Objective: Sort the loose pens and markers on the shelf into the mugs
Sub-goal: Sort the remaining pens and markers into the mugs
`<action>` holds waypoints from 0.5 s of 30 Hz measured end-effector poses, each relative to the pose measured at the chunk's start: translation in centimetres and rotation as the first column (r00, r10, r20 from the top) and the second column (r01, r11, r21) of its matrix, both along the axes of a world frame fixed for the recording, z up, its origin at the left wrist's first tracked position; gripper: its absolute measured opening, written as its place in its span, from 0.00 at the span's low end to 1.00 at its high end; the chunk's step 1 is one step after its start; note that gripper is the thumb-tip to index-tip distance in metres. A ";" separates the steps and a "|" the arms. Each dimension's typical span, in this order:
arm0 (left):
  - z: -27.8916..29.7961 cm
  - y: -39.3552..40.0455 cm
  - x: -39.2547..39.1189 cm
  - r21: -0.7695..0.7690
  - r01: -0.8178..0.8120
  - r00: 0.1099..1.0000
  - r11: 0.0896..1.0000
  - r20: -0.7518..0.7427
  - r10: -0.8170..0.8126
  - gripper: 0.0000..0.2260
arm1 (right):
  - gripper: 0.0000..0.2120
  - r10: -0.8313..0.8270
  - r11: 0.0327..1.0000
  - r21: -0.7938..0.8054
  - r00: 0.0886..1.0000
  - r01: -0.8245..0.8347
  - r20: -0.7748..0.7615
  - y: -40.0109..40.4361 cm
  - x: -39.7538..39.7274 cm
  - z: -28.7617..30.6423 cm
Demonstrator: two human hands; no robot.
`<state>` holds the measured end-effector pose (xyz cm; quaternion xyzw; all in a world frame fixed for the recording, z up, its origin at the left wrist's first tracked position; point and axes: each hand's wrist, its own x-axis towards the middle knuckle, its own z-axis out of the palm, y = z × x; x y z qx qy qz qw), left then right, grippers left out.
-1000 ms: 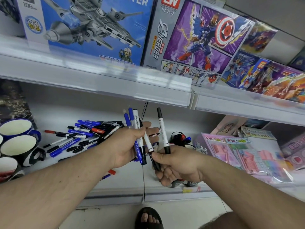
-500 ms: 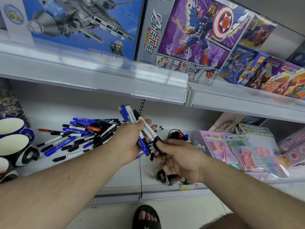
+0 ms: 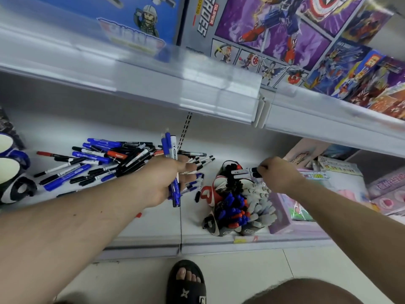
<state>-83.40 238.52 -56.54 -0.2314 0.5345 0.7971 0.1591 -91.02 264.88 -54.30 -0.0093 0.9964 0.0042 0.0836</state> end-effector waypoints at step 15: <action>-1.2 -1.4 -1.6 0.129 0.133 0.991 0.983 0.006 -0.135 0.11 | 0.13 0.080 0.979 0.166 0.969 -0.120 0.233 -2.3 -7.7 -13.1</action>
